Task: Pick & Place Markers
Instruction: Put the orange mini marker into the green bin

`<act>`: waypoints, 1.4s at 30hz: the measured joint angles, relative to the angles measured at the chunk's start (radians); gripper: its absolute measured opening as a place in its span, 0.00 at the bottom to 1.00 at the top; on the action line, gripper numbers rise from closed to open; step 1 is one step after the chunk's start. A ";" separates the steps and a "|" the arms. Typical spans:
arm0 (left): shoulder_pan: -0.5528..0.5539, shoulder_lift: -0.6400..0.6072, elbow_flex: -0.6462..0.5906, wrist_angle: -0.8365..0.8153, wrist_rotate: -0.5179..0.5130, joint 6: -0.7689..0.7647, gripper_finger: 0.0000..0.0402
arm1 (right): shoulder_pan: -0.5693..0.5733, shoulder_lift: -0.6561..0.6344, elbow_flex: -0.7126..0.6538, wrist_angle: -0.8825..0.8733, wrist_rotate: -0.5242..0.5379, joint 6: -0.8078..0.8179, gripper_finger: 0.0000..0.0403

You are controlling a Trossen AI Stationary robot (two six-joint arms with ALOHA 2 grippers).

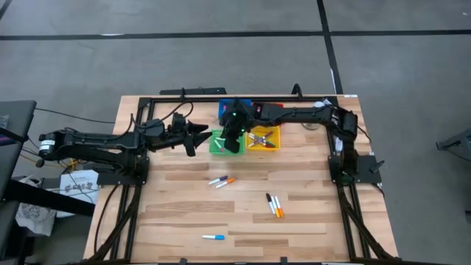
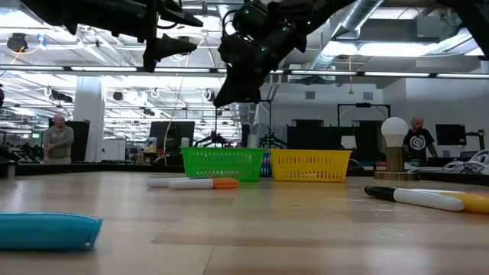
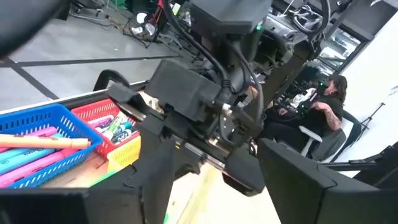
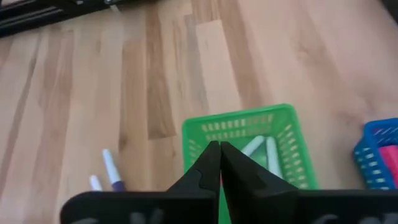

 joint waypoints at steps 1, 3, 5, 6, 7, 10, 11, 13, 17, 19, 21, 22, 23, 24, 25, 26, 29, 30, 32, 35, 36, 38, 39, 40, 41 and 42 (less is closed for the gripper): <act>0.000 0.000 0.000 0.000 0.000 -0.001 0.56 | -0.004 0.000 0.000 0.000 0.001 -0.012 0.00; 0.000 0.000 0.000 0.000 0.000 -0.001 0.56 | -0.011 0.000 0.000 0.000 0.024 -0.032 0.00; 0.000 0.000 0.000 0.000 0.000 -0.002 0.56 | -0.019 0.000 0.000 0.000 0.048 -0.037 0.00; 0.000 0.000 0.000 0.000 -0.001 -0.003 0.56 | -0.024 0.000 0.000 0.000 0.052 -0.037 0.00; 0.000 0.001 0.000 0.000 -0.007 -0.003 0.56 | -0.028 0.000 0.000 0.000 0.052 -0.037 0.01; -0.002 0.007 0.000 0.000 -0.010 -0.003 0.57 | -0.039 0.000 0.000 0.000 0.052 -0.037 0.02; -0.007 0.013 0.000 0.002 -0.011 -0.003 0.57 | -0.042 0.000 0.000 0.000 0.052 -0.037 0.02; -0.022 0.021 -0.003 -0.004 -0.008 -0.003 0.57 | -0.044 0.000 0.000 0.000 0.052 -0.037 0.03; -0.059 0.040 -0.033 0.000 -0.002 -0.013 0.57 | -0.042 -0.001 0.000 -0.011 0.048 -0.038 0.04; -0.074 0.051 -0.052 -0.003 -0.002 -0.051 0.57 | -0.038 -0.001 0.000 -0.018 0.047 -0.044 0.05; -0.089 0.067 -0.069 0.001 -0.003 -0.094 0.57 | -0.031 -0.001 0.000 -0.016 0.047 -0.046 0.05; -0.098 0.077 -0.077 0.002 -0.002 -0.114 0.57 | -0.027 -0.001 0.000 -0.012 0.047 -0.047 0.06; -0.106 0.086 -0.089 -0.001 -0.003 -0.131 0.57 | -0.022 -0.001 0.000 -0.008 0.048 -0.047 0.06; -0.113 0.099 -0.099 -0.003 -0.003 -0.146 0.57 | -0.017 -0.001 0.000 -0.007 0.048 -0.049 0.06; -0.120 0.110 -0.105 -0.002 -0.001 -0.166 0.57 | -0.011 -0.001 0.000 -0.007 0.048 -0.053 0.06; -0.130 0.121 -0.114 0.000 -0.002 -0.187 0.57 | -0.006 -0.001 0.000 -0.008 0.048 -0.054 0.05; -0.156 0.158 -0.130 -0.001 -0.003 -0.237 0.57 | 0.010 -0.001 0.000 -0.006 0.050 -0.048 0.05; -0.167 0.167 -0.132 -0.004 0.005 -0.242 0.57 | 0.015 -0.001 0.000 0.001 0.053 -0.036 0.05; -0.188 0.181 -0.132 0.002 0.030 -0.258 0.57 | 0.026 -0.001 0.000 0.019 0.056 -0.016 0.04; -0.228 0.186 -0.132 -0.001 0.052 -0.273 0.57 | 0.044 -0.001 0.000 0.049 0.075 0.005 0.04; -0.246 0.186 -0.132 -0.001 0.052 -0.273 0.57 | 0.050 -0.004 0.000 0.059 0.076 0.012 0.04; -0.277 0.171 -0.144 0.002 0.076 -0.266 0.57 | 0.060 -0.011 -0.001 0.080 0.076 0.025 0.04; -0.283 0.152 -0.162 0.003 0.110 -0.266 0.56 | 0.065 -0.013 0.000 0.098 0.076 0.030 0.04; -0.287 0.127 -0.186 0.002 0.144 -0.272 0.55 | 0.070 -0.020 0.000 0.099 0.078 0.048 0.04; -0.289 0.096 -0.213 -0.001 0.178 -0.292 0.55 | 0.075 -0.026 -0.001 0.097 0.090 0.074 0.04; -0.291 0.061 -0.240 -0.003 0.202 -0.318 0.53 | 0.084 -0.029 -0.001 0.106 0.115 0.104 0.04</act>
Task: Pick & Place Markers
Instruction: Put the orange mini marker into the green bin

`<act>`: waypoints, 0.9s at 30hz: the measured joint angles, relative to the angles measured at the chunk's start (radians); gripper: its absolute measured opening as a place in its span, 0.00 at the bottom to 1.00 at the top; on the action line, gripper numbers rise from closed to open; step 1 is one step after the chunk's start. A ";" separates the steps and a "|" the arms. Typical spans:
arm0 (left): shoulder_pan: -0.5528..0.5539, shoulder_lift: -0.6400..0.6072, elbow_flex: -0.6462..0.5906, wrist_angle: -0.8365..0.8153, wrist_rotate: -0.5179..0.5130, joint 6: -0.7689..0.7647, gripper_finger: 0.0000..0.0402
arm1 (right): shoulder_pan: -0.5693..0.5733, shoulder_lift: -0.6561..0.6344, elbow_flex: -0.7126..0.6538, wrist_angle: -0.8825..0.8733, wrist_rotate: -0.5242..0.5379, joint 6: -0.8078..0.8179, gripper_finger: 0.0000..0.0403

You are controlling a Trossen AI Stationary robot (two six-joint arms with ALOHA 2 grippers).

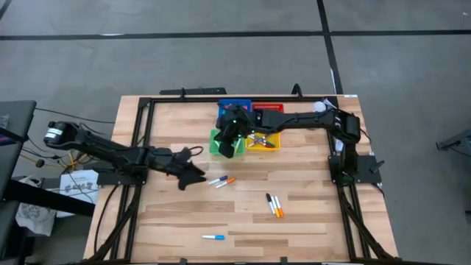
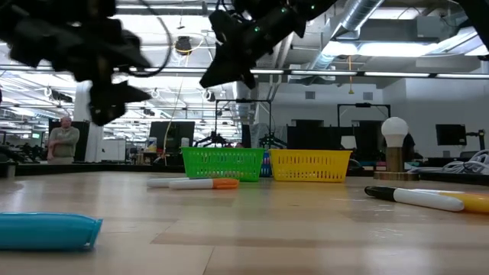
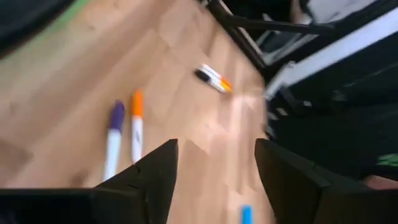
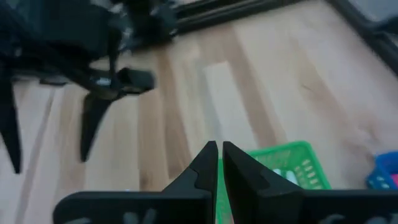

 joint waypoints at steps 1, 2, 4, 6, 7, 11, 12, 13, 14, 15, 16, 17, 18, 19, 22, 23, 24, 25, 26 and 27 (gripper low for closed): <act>-0.004 -0.042 -0.028 0.001 0.014 -0.029 0.52 | 0.010 -0.003 0.001 0.003 0.035 0.030 0.04; -0.010 -0.079 -0.052 0.003 0.022 -0.048 0.51 | 0.020 -0.010 0.000 -0.013 0.070 0.054 0.03; -0.033 -0.150 -0.097 0.003 0.024 -0.056 0.48 | 0.050 -0.027 -0.001 -0.052 0.147 0.103 0.02; -0.059 -0.230 -0.131 0.004 0.031 -0.056 0.46 | 0.088 -0.049 0.001 -0.095 0.229 0.183 0.01; -0.071 -0.261 -0.142 0.011 0.031 -0.056 0.45 | 0.110 -0.060 -0.001 -0.137 0.272 0.226 0.01; -0.113 -0.365 -0.191 0.005 0.031 -0.034 0.41 | 0.201 -0.085 -0.001 -0.229 0.375 0.394 0.00; -0.117 -0.385 -0.200 0.005 0.030 -0.026 0.40 | 0.223 -0.087 0.000 -0.231 0.383 0.442 0.00; -0.121 -0.399 -0.206 0.003 0.027 -0.019 0.39 | 0.243 -0.091 0.001 -0.253 0.384 0.494 0.00; -0.121 -0.400 -0.207 0.009 0.022 -0.010 0.39 | 0.266 -0.098 0.000 -0.295 0.386 0.548 0.00; -0.121 -0.403 -0.207 0.015 0.019 0.001 0.38 | 0.287 -0.100 0.000 -0.319 0.386 0.602 0.00; -0.119 -0.408 -0.209 0.012 0.018 0.012 0.37 | 0.309 -0.100 0.001 -0.328 0.385 0.658 0.00; -0.118 -0.409 -0.211 0.014 0.014 0.030 0.37 | 0.332 -0.100 0.001 -0.354 0.383 0.713 0.00; -0.117 -0.401 -0.211 0.034 0.002 0.049 0.37 | 0.356 -0.100 0.001 -0.389 0.384 0.764 0.00; -0.117 -0.400 -0.209 0.043 -0.010 0.067 0.37 | 0.381 -0.100 0.000 -0.418 0.384 0.815 0.00; -0.116 -0.395 -0.210 0.067 -0.037 0.106 0.37 | 0.454 -0.092 0.002 -0.502 0.394 0.976 0.00; -0.116 -0.394 -0.210 0.070 -0.042 0.106 0.37 | 0.479 -0.089 0.000 -0.550 0.405 1.030 0.00; -0.116 -0.394 -0.210 0.071 -0.044 0.106 0.37 | 0.500 -0.088 -0.001 -0.595 0.413 1.081 0.00; -0.116 -0.394 -0.210 0.075 -0.045 0.106 0.37 | 0.520 -0.079 0.000 -0.626 0.427 1.135 0.00; -0.117 -0.395 -0.210 0.078 -0.045 0.106 0.37 | 0.538 -0.073 0.002 -0.658 0.434 1.192 0.00; -0.117 -0.395 -0.210 0.079 -0.045 0.106 0.37 | 0.556 -0.069 0.001 -0.708 0.437 1.247 0.00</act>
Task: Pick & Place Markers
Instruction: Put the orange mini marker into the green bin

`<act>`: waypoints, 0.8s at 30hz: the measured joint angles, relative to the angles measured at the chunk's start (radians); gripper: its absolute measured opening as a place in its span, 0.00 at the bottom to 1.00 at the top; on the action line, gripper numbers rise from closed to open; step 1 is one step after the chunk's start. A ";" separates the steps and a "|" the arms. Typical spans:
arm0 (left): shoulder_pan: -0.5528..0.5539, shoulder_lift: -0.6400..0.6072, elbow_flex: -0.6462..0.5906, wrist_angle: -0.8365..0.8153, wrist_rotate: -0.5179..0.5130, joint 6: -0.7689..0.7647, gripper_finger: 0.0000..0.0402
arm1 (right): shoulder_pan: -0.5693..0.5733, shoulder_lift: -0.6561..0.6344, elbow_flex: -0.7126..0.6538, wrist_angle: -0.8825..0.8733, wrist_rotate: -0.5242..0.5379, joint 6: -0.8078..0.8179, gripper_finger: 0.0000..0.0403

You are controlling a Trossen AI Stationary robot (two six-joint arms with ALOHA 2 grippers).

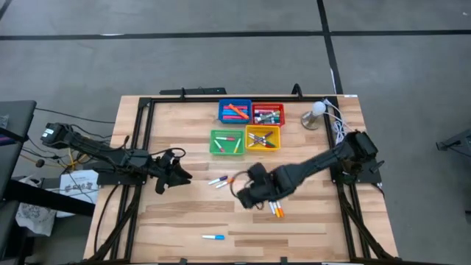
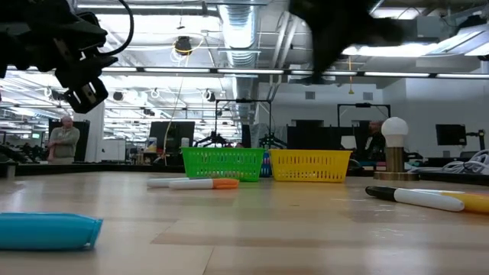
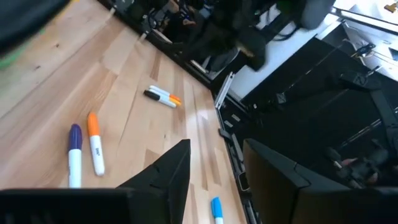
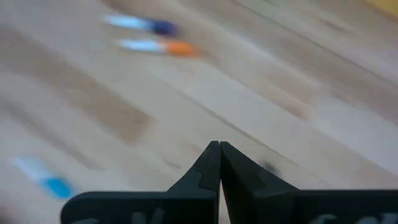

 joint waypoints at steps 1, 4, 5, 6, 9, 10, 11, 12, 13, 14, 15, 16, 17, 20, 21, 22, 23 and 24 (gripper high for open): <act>0.000 0.000 0.000 0.000 0.000 0.000 0.36 | 0.017 0.003 -0.003 -0.053 -0.002 0.049 0.00; 0.000 0.000 0.000 0.000 0.000 0.000 0.36 | 0.053 0.033 0.001 -0.111 -0.047 0.154 0.00; 0.000 0.000 0.000 0.000 0.000 0.000 0.36 | 0.065 0.042 -0.003 -0.149 -0.072 0.170 0.00; 0.000 0.000 0.000 0.000 -0.003 0.000 0.36 | 0.075 0.059 -0.002 -0.167 -0.104 0.174 0.00; 0.000 0.008 0.000 0.008 -0.011 0.000 0.36 | 0.087 0.104 -0.001 -0.176 -0.194 0.153 0.00; -0.001 0.010 0.000 0.010 -0.017 0.000 0.36 | 0.088 0.120 -0.001 -0.157 -0.219 0.127 0.00; -0.001 0.009 0.000 0.006 -0.020 0.000 0.36 | 0.088 0.135 -0.001 -0.120 -0.237 0.100 0.00; -0.002 0.014 0.000 0.013 -0.020 0.000 0.36 | 0.088 0.151 -0.001 -0.100 -0.245 0.070 0.00; -0.003 0.022 0.000 0.025 -0.019 0.000 0.36 | 0.087 0.165 -0.001 -0.082 -0.253 0.045 0.00; -0.003 0.023 0.000 0.021 -0.014 -0.001 0.36 | 0.086 0.176 -0.001 -0.043 -0.256 0.023 0.00; -0.003 0.023 0.000 0.019 -0.005 -0.006 0.36 | 0.086 0.186 -0.001 -0.002 -0.256 0.004 0.00; -0.003 0.030 0.000 0.026 0.004 -0.013 0.36 | 0.086 0.195 0.000 0.020 -0.256 -0.005 0.00; -0.004 0.035 0.000 0.028 0.009 -0.022 0.36 | 0.085 0.200 0.000 0.029 -0.255 -0.013 0.00; -0.004 0.039 0.000 0.026 0.025 -0.027 0.36 | 0.084 0.210 0.000 0.051 -0.248 -0.017 0.00; -0.004 0.042 0.000 0.028 0.027 -0.027 0.36 | 0.084 0.210 0.000 0.041 -0.242 -0.019 0.00; -0.004 0.042 0.000 0.022 0.027 -0.027 0.36 | 0.084 0.210 0.000 0.032 -0.239 -0.023 0.00; -0.004 0.046 0.000 0.020 0.027 -0.028 0.36 | 0.084 0.210 0.000 0.036 -0.239 -0.025 0.00; -0.005 0.056 0.000 0.023 0.033 -0.038 0.36 | 0.084 0.210 0.000 0.038 -0.250 -0.034 0.00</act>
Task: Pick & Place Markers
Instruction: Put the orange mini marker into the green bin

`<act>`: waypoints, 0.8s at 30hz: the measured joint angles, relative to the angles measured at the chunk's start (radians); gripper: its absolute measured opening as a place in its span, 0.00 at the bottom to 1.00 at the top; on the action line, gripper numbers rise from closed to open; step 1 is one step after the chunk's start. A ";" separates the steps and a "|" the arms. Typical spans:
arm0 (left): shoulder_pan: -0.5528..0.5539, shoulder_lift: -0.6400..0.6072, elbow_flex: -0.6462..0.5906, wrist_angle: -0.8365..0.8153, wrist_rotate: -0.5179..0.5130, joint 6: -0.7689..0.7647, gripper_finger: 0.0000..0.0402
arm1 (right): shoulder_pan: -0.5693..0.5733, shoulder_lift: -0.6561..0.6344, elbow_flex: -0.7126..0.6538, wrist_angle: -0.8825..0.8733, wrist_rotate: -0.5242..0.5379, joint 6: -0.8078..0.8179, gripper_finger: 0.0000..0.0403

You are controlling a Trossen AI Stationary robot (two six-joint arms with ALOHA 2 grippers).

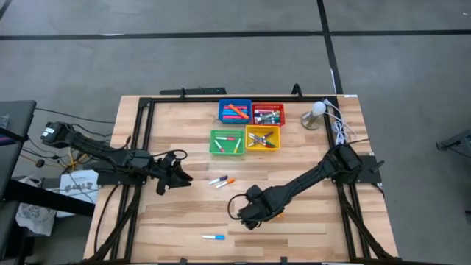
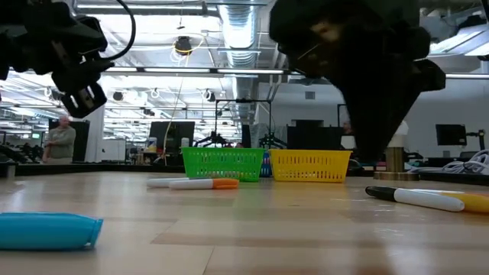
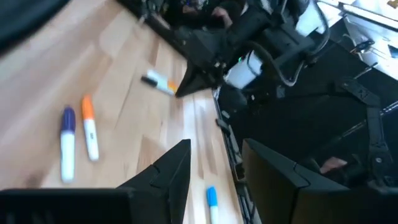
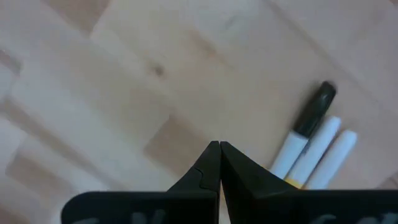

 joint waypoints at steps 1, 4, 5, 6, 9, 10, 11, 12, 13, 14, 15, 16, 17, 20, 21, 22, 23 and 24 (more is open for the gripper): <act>0.000 0.014 0.000 -0.001 0.010 -0.012 0.36 | 0.000 -0.002 0.000 0.002 -0.023 -0.025 0.00; -0.004 0.070 0.000 -0.005 0.059 -0.016 0.36 | 0.004 -0.017 0.000 0.024 -0.082 -0.104 0.00; -0.007 0.095 0.003 -0.006 0.066 -0.016 0.36 | 0.008 -0.027 0.000 0.019 -0.082 -0.127 0.00; -0.013 0.117 0.006 -0.012 0.069 -0.016 0.36 | 0.011 -0.037 0.000 0.012 -0.082 -0.149 0.00; -0.024 0.188 0.044 -0.011 0.070 -0.015 0.36 | 0.012 -0.080 0.000 -0.013 -0.074 -0.192 0.00; -0.024 0.208 0.059 -0.008 0.071 -0.011 0.36 | 0.012 -0.096 0.000 -0.036 -0.069 -0.199 0.00; -0.023 0.224 0.072 -0.009 0.075 -0.004 0.36 | 0.013 -0.111 0.000 -0.055 -0.061 -0.208 0.00; -0.023 0.241 0.085 -0.010 0.081 0.009 0.36 | 0.016 -0.126 0.000 -0.084 -0.047 -0.212 0.00; -0.023 0.256 0.097 -0.010 0.084 0.018 0.36 | 0.018 -0.142 0.000 -0.123 -0.032 -0.217 0.00; -0.023 0.262 0.104 -0.009 0.086 0.020 0.36 | 0.021 -0.157 0.000 -0.163 -0.016 -0.219 0.00; -0.023 0.263 0.106 -0.009 0.086 0.021 0.36 | 0.026 -0.172 0.000 -0.201 -0.001 -0.220 0.00; -0.023 0.267 0.108 -0.009 0.086 0.021 0.36 | 0.031 -0.187 0.000 -0.245 0.012 -0.220 0.00; -0.021 0.269 0.109 -0.010 0.086 0.021 0.36 | 0.039 -0.207 -0.007 -0.286 0.025 -0.214 0.00; -0.016 0.265 0.109 -0.007 0.086 0.011 0.36 | 0.065 -0.309 -0.109 -0.303 0.040 -0.146 0.00; -0.016 0.265 0.109 -0.009 0.086 0.007 0.36 | 0.080 -0.357 -0.168 -0.287 0.051 -0.094 0.00; -0.016 0.265 0.109 -0.008 0.086 0.006 0.36 | 0.097 -0.410 -0.237 -0.260 0.066 -0.031 0.00; -0.016 0.265 0.109 -0.005 0.087 0.006 0.36 | 0.117 -0.469 -0.315 -0.207 0.078 0.038 0.00; -0.018 0.265 0.109 -0.003 0.088 0.005 0.36 | 0.145 -0.527 -0.396 -0.136 0.103 0.120 0.00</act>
